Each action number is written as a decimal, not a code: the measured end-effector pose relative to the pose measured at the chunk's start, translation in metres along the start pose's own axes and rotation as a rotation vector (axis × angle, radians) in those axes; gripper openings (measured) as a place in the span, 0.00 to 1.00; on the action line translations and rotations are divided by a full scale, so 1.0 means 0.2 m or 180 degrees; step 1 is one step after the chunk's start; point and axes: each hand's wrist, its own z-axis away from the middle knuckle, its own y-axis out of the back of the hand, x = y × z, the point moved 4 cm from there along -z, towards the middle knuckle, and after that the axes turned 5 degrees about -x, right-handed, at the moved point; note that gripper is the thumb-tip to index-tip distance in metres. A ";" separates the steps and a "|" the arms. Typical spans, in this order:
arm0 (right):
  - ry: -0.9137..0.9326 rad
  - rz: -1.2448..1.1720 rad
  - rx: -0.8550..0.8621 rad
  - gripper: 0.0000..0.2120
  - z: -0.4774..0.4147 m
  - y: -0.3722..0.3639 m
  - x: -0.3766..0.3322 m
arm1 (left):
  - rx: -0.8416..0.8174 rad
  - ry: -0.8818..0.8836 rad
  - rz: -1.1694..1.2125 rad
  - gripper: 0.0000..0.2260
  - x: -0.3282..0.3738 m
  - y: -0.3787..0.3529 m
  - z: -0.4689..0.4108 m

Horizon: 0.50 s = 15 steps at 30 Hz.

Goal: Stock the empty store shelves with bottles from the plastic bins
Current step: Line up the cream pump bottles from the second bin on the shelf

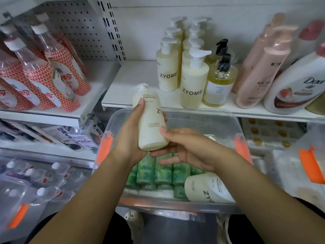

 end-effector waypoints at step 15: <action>0.1244 0.1787 0.1771 0.23 -0.11 0.20 -0.11 | -0.0057 -0.0725 -0.1209 0.19 0.21 0.04 -0.21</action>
